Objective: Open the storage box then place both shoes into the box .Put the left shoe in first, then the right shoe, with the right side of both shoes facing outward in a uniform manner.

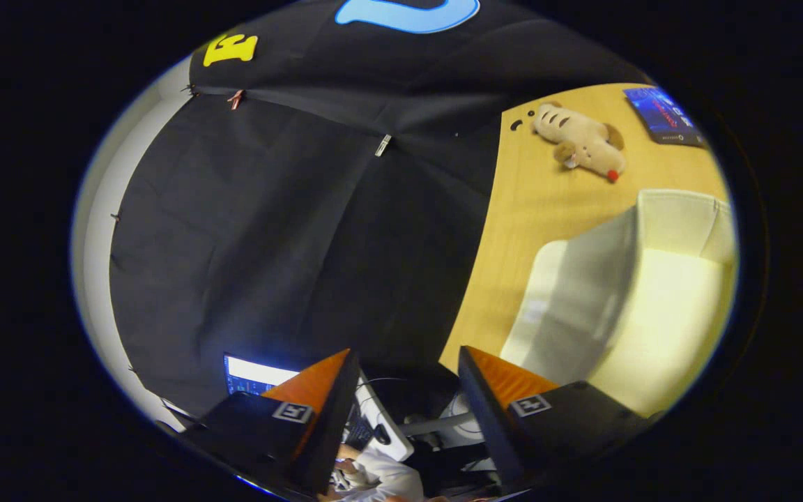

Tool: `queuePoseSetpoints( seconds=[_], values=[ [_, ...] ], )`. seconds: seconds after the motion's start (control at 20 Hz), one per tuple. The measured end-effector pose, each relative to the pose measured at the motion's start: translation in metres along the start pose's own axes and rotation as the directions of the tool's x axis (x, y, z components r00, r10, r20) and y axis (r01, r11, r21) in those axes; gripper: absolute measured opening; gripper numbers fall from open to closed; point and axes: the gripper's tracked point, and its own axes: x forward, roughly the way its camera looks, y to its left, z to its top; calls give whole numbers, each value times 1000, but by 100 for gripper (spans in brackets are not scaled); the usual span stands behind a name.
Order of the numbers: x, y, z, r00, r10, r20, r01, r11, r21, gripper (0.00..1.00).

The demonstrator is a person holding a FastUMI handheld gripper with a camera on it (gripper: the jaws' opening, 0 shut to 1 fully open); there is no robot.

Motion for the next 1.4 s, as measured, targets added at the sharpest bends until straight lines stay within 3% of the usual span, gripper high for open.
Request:
queuePoseSetpoints(
  seconds=[0.05,0.25,0.4,0.75,0.95,1.2,1.4],
  values=[
    [-12,-7,6,999,-26,27,27,999,-21,96],
    [-71,-39,17,983,-132,130,146,985,-96,98],
    [-122,-74,22,950,-229,212,265,951,-162,98],
    [-237,-175,16,828,-469,307,535,824,-185,98],
    [-282,-247,4,730,-608,312,678,703,-217,99],
    [-320,-324,-20,644,-725,245,765,608,-212,99],
    [-334,-375,-38,598,-782,177,799,562,-213,99]
  ],
)
